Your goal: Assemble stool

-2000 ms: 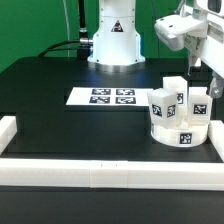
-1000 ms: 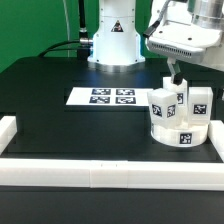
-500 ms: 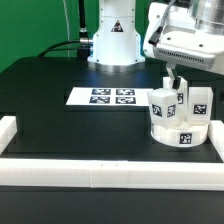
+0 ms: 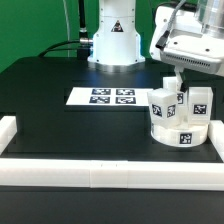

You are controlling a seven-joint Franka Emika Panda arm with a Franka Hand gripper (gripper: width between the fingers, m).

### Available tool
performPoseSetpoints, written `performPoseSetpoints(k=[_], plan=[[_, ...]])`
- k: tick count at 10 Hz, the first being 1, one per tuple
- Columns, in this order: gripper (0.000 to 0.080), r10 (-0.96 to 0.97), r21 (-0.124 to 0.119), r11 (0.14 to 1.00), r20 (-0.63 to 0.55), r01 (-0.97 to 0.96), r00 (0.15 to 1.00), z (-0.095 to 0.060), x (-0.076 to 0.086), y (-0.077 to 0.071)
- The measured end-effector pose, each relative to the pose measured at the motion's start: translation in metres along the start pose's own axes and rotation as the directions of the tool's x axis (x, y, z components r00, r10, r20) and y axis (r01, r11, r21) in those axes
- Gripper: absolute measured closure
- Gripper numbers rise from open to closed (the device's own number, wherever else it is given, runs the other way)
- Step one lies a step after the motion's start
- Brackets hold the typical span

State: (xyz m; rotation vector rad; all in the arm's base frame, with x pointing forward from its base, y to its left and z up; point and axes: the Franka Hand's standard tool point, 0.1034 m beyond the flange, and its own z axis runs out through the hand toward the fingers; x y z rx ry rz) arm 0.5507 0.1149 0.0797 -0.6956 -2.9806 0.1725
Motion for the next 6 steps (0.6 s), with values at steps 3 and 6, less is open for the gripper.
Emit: performPoseSetpoints(k=[3, 6], plan=[[0.0462, 0.016, 0.0, 1.0, -0.002, -0.016, 1.0, 0.001, -0.006, -0.008], [0.0462, 0.054, -0.001, 0.999, -0.004, -0.054, 0.999, 0.001, -0.009, -0.012]])
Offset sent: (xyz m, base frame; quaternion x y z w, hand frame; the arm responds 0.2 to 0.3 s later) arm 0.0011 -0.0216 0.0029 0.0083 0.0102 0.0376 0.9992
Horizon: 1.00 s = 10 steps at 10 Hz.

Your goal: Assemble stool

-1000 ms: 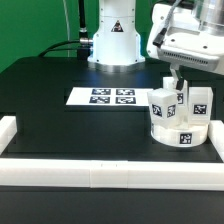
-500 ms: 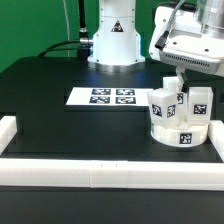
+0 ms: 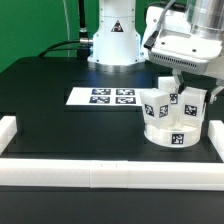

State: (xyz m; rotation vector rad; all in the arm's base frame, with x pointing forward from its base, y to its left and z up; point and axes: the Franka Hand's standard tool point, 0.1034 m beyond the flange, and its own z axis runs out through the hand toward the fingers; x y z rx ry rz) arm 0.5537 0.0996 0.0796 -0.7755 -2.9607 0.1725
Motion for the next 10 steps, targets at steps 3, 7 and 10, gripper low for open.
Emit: performPoseSetpoints(k=[3, 7, 10], plan=[[0.0461, 0.229, 0.0, 0.973, 0.001, -0.229, 0.973, 0.0, -0.004, -0.002], [0.0459, 0.529, 0.015, 0.848, -0.003, -0.529, 0.848, -0.001, -0.008, 0.003], [0.0459, 0.721, 0.025, 0.692, 0.004, -0.721, 0.692, -0.002, -0.007, 0.008]])
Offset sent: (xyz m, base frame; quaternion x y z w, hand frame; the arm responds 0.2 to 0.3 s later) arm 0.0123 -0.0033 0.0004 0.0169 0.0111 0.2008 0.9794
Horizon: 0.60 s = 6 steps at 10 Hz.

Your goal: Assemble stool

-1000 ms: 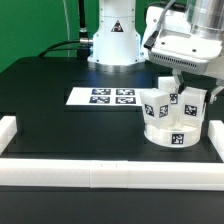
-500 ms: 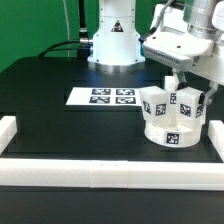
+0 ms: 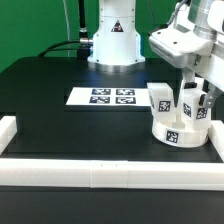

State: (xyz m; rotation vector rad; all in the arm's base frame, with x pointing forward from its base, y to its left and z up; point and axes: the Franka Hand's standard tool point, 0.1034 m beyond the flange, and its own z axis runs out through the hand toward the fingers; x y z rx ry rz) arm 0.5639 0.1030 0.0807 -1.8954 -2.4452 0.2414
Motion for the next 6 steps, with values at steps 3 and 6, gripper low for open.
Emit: performPoseSetpoints(k=[3, 6], plan=[[0.0459, 0.189, 0.0, 0.982, 0.0, -0.189, 0.982, 0.0, -0.0005, 0.0], [0.0459, 0.368, 0.002, 0.93, -0.004, -0.368, 0.93, -0.0003, 0.0001, 0.0001]])
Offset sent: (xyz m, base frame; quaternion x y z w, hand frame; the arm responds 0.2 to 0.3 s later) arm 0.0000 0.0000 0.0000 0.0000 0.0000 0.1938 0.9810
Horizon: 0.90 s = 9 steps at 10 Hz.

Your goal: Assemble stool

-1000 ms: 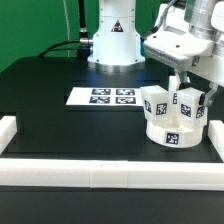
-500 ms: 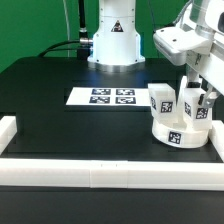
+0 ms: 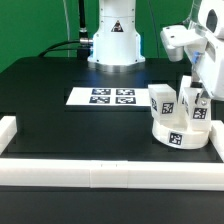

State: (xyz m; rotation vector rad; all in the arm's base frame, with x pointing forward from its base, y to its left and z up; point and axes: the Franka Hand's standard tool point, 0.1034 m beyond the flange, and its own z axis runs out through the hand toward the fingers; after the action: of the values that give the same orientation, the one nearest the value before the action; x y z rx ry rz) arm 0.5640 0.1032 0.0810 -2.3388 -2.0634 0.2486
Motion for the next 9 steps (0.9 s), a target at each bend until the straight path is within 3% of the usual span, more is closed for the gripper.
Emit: performPoseSetpoints(k=[6, 9], plan=[[0.0459, 0.394, 0.017, 0.919, 0.001, -0.394, 0.919, 0.0002, -0.0003, -0.0022], [0.0459, 0.581, 0.026, 0.813, -0.001, -0.581, 0.814, 0.0001, 0.0012, -0.003]])
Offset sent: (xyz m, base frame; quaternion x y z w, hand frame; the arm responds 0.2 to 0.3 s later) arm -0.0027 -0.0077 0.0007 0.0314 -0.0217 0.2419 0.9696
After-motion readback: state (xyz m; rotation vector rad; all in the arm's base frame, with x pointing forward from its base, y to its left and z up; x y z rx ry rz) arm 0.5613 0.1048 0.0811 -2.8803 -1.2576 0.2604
